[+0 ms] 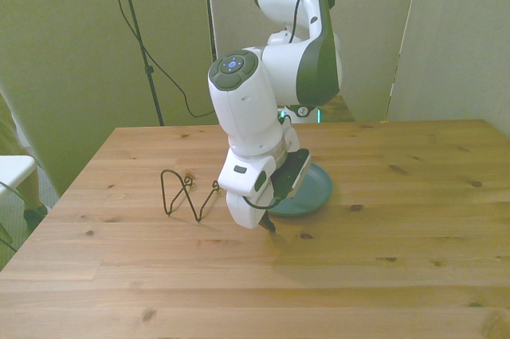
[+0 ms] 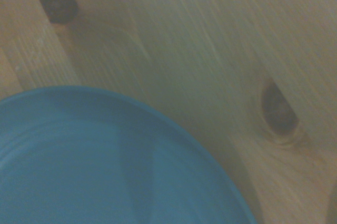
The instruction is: Load the plate
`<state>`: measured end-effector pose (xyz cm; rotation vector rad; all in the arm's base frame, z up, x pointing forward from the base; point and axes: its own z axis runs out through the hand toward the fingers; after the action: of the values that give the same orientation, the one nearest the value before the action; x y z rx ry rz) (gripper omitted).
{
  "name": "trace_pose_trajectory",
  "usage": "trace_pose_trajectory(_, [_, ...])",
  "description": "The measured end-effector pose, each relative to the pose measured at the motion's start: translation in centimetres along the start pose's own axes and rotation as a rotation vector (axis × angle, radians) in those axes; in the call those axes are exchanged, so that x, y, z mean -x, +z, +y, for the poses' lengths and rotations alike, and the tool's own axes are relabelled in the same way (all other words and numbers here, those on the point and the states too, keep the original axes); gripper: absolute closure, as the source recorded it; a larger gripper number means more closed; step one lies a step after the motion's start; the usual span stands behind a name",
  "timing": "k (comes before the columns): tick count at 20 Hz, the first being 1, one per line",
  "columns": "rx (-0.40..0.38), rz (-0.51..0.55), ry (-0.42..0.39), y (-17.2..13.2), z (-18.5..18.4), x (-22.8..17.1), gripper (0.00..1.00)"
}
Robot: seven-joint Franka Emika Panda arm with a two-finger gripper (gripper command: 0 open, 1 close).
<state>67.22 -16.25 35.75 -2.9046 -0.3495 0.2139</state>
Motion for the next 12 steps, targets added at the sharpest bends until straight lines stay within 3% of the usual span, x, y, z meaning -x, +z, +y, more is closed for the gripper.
trace_pose_trajectory(3, [-0.021, -0.027, -0.011, 0.1, -0.2, -0.4, 0.0])
trace_pose_trajectory(4, [-0.023, -0.03, -0.013, 0.1, -0.2, -0.6, 1.0])
trace_pose_trajectory(12, [-0.041, -0.063, -0.014, 0.1, -0.4, -1.5, 1.0])
